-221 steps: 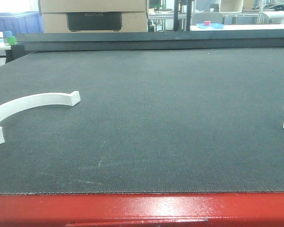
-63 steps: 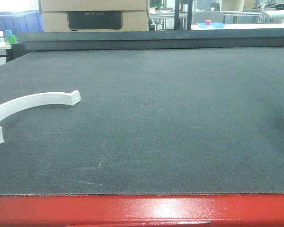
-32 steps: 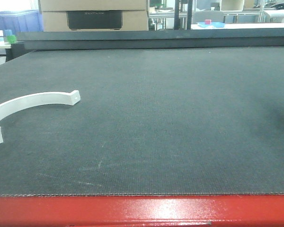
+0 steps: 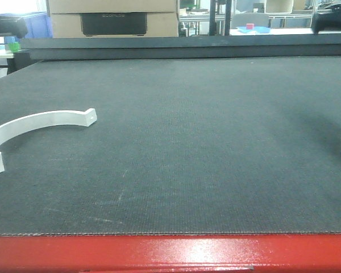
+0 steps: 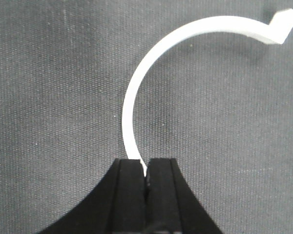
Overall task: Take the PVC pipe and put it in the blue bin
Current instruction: 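Close left and right grippers on the ends of each white clamp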
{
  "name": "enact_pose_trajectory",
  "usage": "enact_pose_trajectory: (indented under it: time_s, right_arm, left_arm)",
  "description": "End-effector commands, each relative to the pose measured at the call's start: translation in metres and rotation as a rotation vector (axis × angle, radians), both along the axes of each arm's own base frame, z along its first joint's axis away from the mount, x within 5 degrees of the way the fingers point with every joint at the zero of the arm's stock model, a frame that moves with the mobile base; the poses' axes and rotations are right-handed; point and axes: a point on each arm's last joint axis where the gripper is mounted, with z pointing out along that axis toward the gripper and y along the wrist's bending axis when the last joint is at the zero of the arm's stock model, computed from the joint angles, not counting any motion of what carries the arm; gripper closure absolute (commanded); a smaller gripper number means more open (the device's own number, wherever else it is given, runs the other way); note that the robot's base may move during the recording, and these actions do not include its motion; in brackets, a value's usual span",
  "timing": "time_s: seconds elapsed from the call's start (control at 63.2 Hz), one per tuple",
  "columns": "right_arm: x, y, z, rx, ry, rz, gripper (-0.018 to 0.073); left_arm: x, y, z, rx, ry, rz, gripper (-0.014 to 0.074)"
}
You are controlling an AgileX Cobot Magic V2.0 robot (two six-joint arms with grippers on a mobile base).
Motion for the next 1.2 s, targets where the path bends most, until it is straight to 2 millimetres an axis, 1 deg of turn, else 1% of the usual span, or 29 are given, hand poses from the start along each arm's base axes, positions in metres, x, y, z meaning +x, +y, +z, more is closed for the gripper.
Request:
enact_pose_trajectory:
  time_s: [0.0, 0.079, 0.142, 0.174, 0.221, 0.237, 0.332, 0.379, 0.459, 0.553, 0.712, 0.87, 0.933, 1.107, 1.186]
  right_arm:
    - [0.006, 0.000, -0.008, 0.008, 0.019, -0.048, 0.0700]
    - [0.011, 0.000, -0.016, 0.015, 0.028, -0.074, 0.0696]
    - [0.013, 0.000, -0.021, 0.018, 0.037, -0.085, 0.0653]
    - [0.014, 0.000, -0.023, 0.020, 0.042, -0.093, 0.0616]
    - [0.015, -0.001, -0.025, 0.022, 0.050, -0.102, 0.0529]
    - [0.016, -0.001, -0.027, 0.025, 0.055, -0.103, 0.0488]
    - [0.018, -0.005, -0.031, 0.024, 0.058, -0.116, 0.0339]
    - [0.021, -0.010, -0.035, 0.035, 0.061, -0.135, 0.0307]
    - [0.026, -0.018, -0.043, 0.098, 0.069, -0.196, 0.0303]
    - [0.030, -0.025, -0.049, 0.127, 0.082, -0.230, 0.0303]
    - [0.042, -0.025, -0.057, 0.122, 0.088, -0.212, 0.0303]
    - [0.055, -0.026, -0.057, 0.121, 0.074, -0.211, 0.0303]
    - [0.057, -0.026, -0.059, 0.117, 0.080, -0.210, 0.0303]
    - [0.057, -0.028, -0.076, 0.085, 0.165, -0.202, 0.0305]
    - [0.056, -0.032, -0.077, 0.044, 0.183, -0.188, 0.0305]
  left_arm:
    - [0.001, -0.003, 0.004, -0.013, -0.017, 0.007, 0.0707]
    - [0.000, -0.004, 0.004, -0.022, -0.010, 0.009, 0.0707]
    - [-0.001, -0.004, 0.003, -0.029, -0.002, 0.012, 0.0707]
    - [-0.001, -0.004, 0.003, -0.031, 0.001, 0.012, 0.0707]
    - [-0.001, -0.004, 0.003, -0.030, 0.005, 0.013, 0.0707]
    - [-0.001, -0.004, 0.003, -0.030, 0.005, 0.013, 0.0707]
    - [-0.001, -0.004, 0.003, -0.030, 0.007, 0.013, 0.0707]
    - [-0.001, -0.004, 0.003, -0.030, 0.007, 0.013, 0.0707]
    - [-0.001, -0.005, 0.003, -0.034, 0.008, 0.013, 0.0707]
    - [-0.001, -0.005, 0.003, -0.036, 0.008, 0.014, 0.0707]
    - [-0.001, -0.005, 0.003, -0.036, 0.008, 0.014, 0.0707]
    - [-0.001, -0.005, 0.003, -0.036, 0.008, 0.014, 0.0707]
    - [-0.001, -0.005, 0.003, -0.036, 0.008, 0.014, 0.0707]
    - [-0.002, -0.005, 0.003, -0.035, 0.012, 0.014, 0.0707]
    - [-0.002, -0.005, 0.003, -0.039, 0.015, 0.015, 0.0707]
